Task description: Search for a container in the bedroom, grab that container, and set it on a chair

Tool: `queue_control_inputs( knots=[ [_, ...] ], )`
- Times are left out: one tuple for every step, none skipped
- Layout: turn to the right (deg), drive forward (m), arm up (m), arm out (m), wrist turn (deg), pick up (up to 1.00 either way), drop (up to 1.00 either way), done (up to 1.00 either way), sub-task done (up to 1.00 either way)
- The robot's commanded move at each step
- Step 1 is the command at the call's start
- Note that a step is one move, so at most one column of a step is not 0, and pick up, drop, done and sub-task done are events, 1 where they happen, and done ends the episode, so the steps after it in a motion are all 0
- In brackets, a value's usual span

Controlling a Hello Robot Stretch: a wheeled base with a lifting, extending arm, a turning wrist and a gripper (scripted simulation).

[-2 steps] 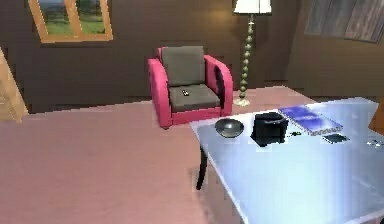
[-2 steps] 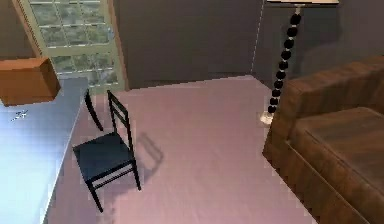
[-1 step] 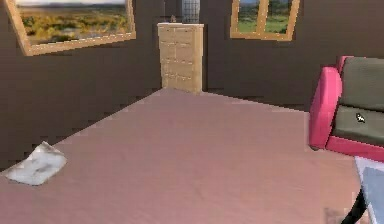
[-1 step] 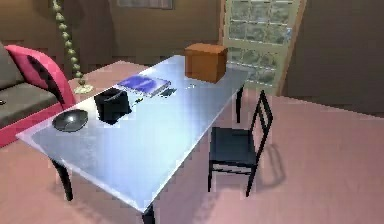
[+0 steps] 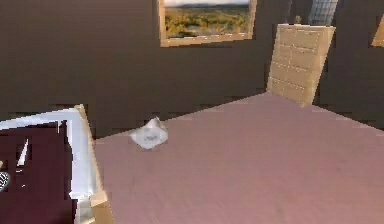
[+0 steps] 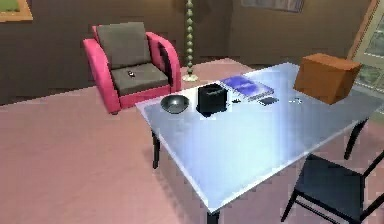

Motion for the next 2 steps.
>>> queue_control_inputs(
  knots=[
    [45.0,0.00,0.00,0.00,0.0,0.00,0.00,0.00,0.00],
    [12.0,0.00,0.00,0.00,0.0,0.00,0.00,0.00,0.00]
  ],
)
